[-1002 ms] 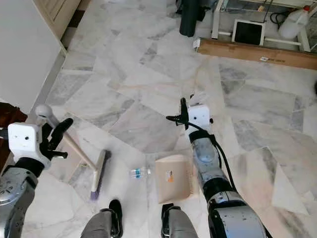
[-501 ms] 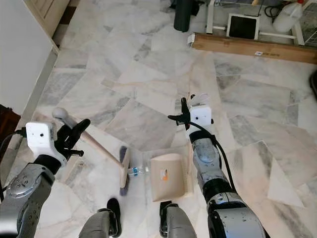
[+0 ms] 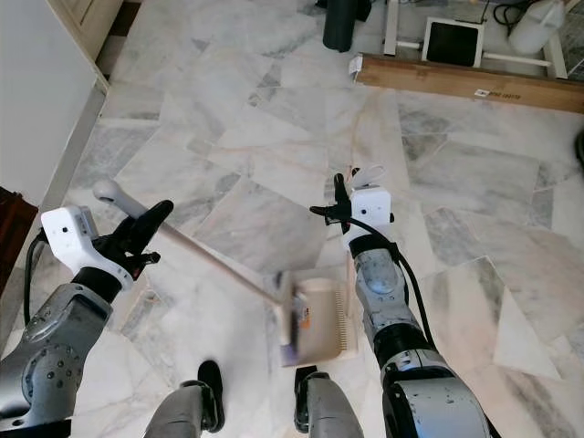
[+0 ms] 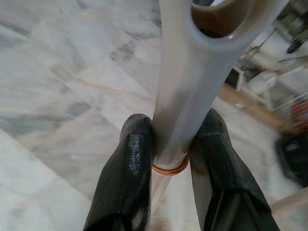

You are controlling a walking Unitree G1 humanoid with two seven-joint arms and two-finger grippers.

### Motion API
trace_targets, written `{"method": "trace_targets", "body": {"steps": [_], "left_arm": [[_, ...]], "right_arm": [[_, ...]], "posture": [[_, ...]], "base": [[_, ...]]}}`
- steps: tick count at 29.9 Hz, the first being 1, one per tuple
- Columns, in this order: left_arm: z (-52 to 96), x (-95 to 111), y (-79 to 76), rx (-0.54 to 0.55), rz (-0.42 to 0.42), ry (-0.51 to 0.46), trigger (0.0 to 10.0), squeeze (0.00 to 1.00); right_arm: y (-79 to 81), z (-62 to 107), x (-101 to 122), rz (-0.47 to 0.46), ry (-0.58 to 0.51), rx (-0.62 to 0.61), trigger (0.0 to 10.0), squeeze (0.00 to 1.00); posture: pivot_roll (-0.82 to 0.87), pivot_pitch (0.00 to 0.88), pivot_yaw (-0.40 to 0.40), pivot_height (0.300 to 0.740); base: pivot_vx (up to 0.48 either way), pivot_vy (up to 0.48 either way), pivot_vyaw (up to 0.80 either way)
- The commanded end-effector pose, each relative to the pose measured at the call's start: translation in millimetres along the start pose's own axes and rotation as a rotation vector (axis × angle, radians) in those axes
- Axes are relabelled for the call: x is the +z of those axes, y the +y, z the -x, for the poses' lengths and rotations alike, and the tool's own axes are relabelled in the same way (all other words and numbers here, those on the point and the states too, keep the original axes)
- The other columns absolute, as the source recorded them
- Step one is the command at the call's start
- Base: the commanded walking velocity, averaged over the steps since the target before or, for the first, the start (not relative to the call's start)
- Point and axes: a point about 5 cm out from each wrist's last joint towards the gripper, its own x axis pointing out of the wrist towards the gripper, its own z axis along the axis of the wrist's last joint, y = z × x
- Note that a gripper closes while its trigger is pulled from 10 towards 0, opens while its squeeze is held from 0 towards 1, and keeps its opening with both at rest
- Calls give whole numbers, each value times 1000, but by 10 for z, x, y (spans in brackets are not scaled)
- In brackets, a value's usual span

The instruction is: Sweep floor

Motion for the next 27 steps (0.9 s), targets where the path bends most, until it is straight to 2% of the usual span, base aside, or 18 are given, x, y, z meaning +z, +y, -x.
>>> {"method": "trace_targets", "body": {"steps": [1, 8, 11, 14, 17, 22, 24, 27], "left_arm": [[-23, 38, -83, -44, 93, -28, 10000, 0], [-19, 2, -115, -63, 73, 3, 10000, 0], [-21, 115, -73, -29, 53, -51, 10000, 0], [-42, 404, -54, 24, 15, -191, 10000, 0], [-42, 689, -54, 58, -58, -304, 10000, 0], [-39, 1063, -118, 69, -146, -445, 10000, 0], [-44, 1258, -175, 80, -179, -519, 10000, 0], [-44, 1399, -233, 83, -188, -571, 10000, 0]], "right_arm": [[159, 157, -277, -44, 145, 45, 10000, 0], [173, 98, -222, -68, 132, 40, 10000, 0], [152, 50, -179, -110, 124, 11, 10000, 0], [139, -7, -124, -173, 112, -25, 10000, 0], [133, -46, -76, -136, 96, -16, 10000, 0], [98, -111, -1, -167, 72, -11, 10000, 0], [58, -130, 17, -220, 67, -39, 10000, 0], [39, -129, 20, -238, 62, -55, 10000, 0]], "posture": [[110, 446, -14, 740], [115, 419, -14, 740], [120, 396, -12, 740], [138, 364, -7, 740], [155, 332, 3, 740], [164, 285, 15, 740], [167, 267, 21, 740], [171, 254, 27, 740]], "base": [[0, 0, 0], [0, 0, 0], [0, 0, 0], [0, 0, 0], [0, 0, 0], [0, 0, 0], [0, 0, 0], [0, 0, 0]]}}
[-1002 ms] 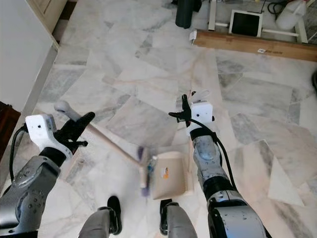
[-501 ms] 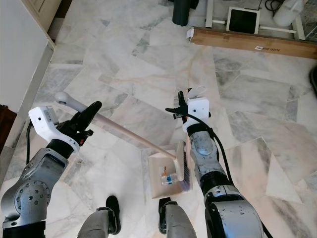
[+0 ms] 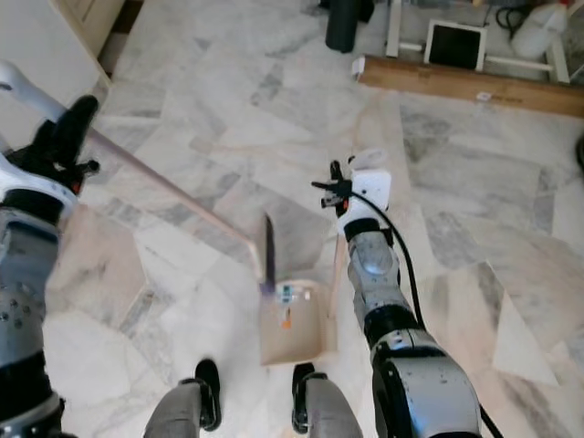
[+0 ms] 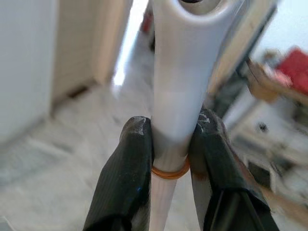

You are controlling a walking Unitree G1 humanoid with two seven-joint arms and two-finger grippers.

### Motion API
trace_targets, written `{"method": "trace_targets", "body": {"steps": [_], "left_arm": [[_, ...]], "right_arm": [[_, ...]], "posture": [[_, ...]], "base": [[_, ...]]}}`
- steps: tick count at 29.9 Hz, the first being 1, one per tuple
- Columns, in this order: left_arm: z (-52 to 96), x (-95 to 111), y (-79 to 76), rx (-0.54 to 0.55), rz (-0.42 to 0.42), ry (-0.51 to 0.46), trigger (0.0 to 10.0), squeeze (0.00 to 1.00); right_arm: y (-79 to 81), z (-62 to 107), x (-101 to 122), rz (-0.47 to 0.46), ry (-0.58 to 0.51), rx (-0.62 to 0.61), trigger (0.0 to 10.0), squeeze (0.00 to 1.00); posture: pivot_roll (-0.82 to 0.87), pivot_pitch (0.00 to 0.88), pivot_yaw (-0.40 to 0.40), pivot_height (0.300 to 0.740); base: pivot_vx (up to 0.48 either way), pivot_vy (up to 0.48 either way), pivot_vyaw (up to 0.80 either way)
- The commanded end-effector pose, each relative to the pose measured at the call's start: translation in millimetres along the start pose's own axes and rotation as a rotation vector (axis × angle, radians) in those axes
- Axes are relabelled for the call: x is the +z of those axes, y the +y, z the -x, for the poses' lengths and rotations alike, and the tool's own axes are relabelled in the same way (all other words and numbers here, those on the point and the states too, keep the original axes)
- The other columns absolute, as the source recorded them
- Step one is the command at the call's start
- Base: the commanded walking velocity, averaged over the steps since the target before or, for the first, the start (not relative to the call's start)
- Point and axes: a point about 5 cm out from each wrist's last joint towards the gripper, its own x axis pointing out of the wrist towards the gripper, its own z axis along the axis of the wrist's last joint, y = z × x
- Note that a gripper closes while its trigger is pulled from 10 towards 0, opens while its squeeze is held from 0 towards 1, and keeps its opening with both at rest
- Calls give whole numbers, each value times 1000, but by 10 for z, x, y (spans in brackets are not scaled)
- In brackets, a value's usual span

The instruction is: Sweep floor

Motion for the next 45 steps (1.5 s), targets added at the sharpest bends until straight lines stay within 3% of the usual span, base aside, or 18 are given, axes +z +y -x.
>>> {"method": "trace_targets", "body": {"steps": [1, 3, 8, 14, 17, 20, 24, 28, 31, 35, 37, 45], "left_arm": [[18, 220, -35, -8, -15, -106, 10000, 0], [-7, 246, -35, -22, -44, -106, 10000, 0], [98, 50, 85, -40, -126, 3, 10000, 0], [367, -284, 140, -139, -389, 192, 10000, 0], [483, -361, 213, -139, -441, 233, 10000, 0], [501, -352, 248, -139, -499, 231, 10000, 0], [471, -317, 215, -167, -512, 216, 10000, 0], [562, -505, 133, -243, -424, 305, 10000, 0], [558, -583, 127, -210, -431, 309, 10000, 0], [493, -629, -50, -244, -296, 282, 10000, 0], [487, -646, -81, -258, -275, 286, 10000, 0], [476, -608, 57, -169, -440, 231, 10000, 0]], "right_arm": [[45, 70, -137, -75, 53, -14, 10000, 0], [51, 72, -144, -80, 55, -13, 10000, 0], [49, 79, -145, -109, 46, -18, 10000, 0], [28, 21, -75, -238, 22, -59, 10000, 0], [70, 6, -36, -215, 0, -26, 10000, 0], [55, 4, -21, -216, -9, -17, 10000, 0], [35, 17, -24, -218, -15, -12, 10000, 0], [65, 31, -43, -266, -13, -13, 10000, 0], [101, 40, -54, -274, -13, -7, 10000, 0], [181, 47, -57, -301, -18, 9, 10000, 0], [198, 45, -50, -304, -23, 13, 10000, 0], [162, 46, 22, -280, -68, 13, 10000, 0]], "posture": [[174, 245, 32, 740], [177, 232, 36, 740], [171, 218, 37, 740], [153, 178, 25, 740], [137, 162, 19, 740], [135, 146, 11, 740], [139, 122, 1, 740], [125, 87, -5, 740], [121, 80, -5, 740], [111, 70, -2, 740], [106, 71, -2, 740], [84, 56, -6, 740]], "base": [[0, 0, 0], [0, 0, 0], [0, 0, 0], [0, 0, 0], [0, 0, 0], [0, 0, 0], [0, 0, 0], [0, 0, 0], [0, 0, 0], [0, 0, 0], [0, 0, 0], [0, 0, 0]]}}
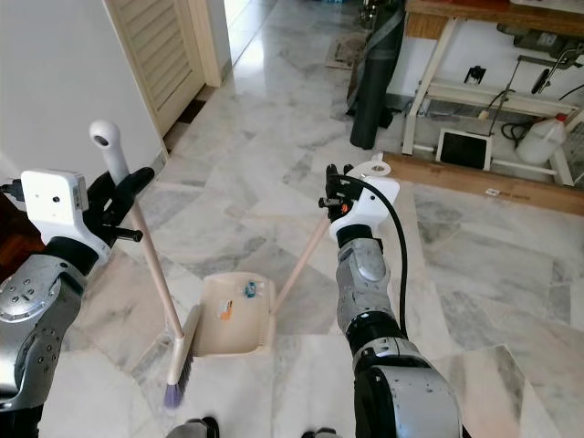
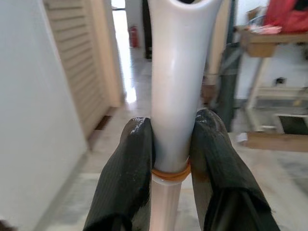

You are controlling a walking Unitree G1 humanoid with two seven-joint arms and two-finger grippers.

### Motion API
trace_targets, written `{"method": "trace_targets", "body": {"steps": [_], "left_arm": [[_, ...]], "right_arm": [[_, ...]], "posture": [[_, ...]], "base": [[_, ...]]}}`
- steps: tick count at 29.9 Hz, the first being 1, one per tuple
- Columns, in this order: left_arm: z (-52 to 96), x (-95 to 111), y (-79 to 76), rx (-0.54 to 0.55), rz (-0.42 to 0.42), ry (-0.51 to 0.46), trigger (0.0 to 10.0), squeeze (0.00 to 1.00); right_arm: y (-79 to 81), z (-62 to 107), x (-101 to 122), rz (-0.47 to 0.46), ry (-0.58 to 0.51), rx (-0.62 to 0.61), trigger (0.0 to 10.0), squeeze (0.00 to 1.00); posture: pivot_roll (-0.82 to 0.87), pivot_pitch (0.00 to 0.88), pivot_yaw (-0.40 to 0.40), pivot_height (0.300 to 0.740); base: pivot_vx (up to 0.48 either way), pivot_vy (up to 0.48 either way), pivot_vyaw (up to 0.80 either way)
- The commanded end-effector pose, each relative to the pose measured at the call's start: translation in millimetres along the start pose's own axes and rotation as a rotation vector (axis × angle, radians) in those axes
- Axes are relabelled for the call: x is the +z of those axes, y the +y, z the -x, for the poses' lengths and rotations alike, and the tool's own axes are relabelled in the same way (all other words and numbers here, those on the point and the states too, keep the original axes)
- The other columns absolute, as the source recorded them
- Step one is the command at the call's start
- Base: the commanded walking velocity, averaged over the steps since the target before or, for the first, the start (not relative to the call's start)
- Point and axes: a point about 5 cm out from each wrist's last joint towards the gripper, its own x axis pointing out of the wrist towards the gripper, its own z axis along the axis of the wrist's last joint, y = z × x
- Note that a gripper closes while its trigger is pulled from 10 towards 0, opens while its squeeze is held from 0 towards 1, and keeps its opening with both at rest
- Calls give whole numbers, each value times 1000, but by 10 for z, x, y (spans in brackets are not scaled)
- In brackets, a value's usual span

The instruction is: Sweep floor

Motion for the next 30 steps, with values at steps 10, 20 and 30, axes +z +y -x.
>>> {"method": "trace_targets", "body": {"steps": [10, 20, 30], "left_arm": [[170, -114, -147, 47, -103, -53, 10000, 0], [227, -323, -349, 41, -28, -18, 10000, 0], [291, -387, -342, 36, -25, -15, 10000, 0]], "right_arm": [[-20, 56, 180, 36, -107, 15, 10000, 0], [-122, 247, 240, 174, -128, 40, 10000, 0], [-131, 460, 298, 210, -121, 10, 10000, 0]], "posture": [[63, 51, -17, 740], [37, 20, -14, 740], [13, 0, -4, 740]], "base": [[0, 0, 0], [0, 0, 0], [0, 0, 0]]}}
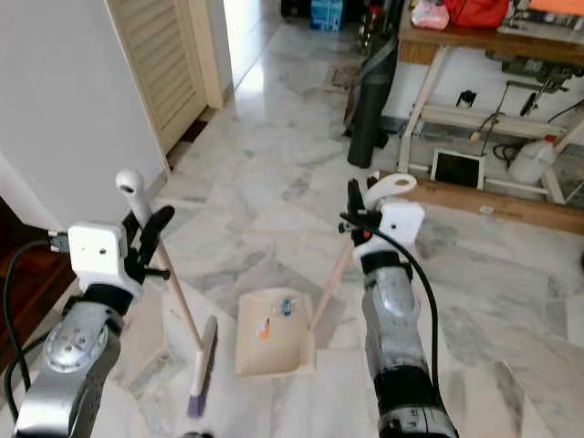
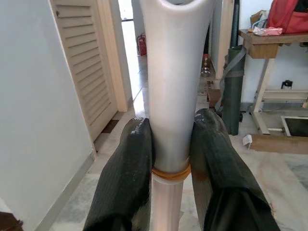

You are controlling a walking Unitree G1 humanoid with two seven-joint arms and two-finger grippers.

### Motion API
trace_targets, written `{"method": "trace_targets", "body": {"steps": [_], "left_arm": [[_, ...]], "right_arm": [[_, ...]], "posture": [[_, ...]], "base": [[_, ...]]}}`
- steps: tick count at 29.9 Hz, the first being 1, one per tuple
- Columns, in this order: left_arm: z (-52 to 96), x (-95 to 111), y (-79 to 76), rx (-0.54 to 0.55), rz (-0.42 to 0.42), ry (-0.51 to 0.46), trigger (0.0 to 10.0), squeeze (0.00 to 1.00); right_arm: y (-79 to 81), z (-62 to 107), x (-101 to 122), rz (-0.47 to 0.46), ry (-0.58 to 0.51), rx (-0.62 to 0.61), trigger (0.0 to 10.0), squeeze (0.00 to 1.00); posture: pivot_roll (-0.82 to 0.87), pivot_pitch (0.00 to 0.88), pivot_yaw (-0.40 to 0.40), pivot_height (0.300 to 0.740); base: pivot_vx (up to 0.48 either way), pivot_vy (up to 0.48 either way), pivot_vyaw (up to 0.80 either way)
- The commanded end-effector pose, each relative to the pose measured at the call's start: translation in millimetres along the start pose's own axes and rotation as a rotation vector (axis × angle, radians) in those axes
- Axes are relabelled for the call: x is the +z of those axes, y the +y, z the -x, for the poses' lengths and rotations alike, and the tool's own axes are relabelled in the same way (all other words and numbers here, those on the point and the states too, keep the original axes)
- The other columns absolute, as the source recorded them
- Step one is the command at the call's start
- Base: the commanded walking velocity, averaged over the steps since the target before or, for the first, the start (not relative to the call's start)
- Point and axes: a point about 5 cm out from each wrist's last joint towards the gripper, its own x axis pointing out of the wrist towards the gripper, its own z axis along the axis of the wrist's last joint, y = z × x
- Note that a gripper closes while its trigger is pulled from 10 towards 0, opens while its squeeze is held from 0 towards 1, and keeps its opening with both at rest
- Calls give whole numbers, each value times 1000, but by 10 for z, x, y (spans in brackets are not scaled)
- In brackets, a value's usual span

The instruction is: Sweep floor

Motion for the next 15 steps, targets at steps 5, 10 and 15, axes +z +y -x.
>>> {"method": "trace_targets", "body": {"steps": [5, 10, 15], "left_arm": [[12, 24, -1, 7, -25, -36, 10000, 0], [7, 19, 5, 24, -22, -39, 10000, 0], [11, 16, 14, 29, -36, -39, 10000, 0]], "right_arm": [[25, 24, 203, 6, -57, -27, 10000, 0], [44, 37, 215, -8, -44, -49, 10000, 0], [91, 28, 225, -28, -35, -58, 10000, 0]], "posture": [[4, 2, -6, 740], [10, 16, -10, 740], [14, 23, -8, 740]], "base": [[0, 0, 0], [0, 0, 320], [0, 0, 800]]}}
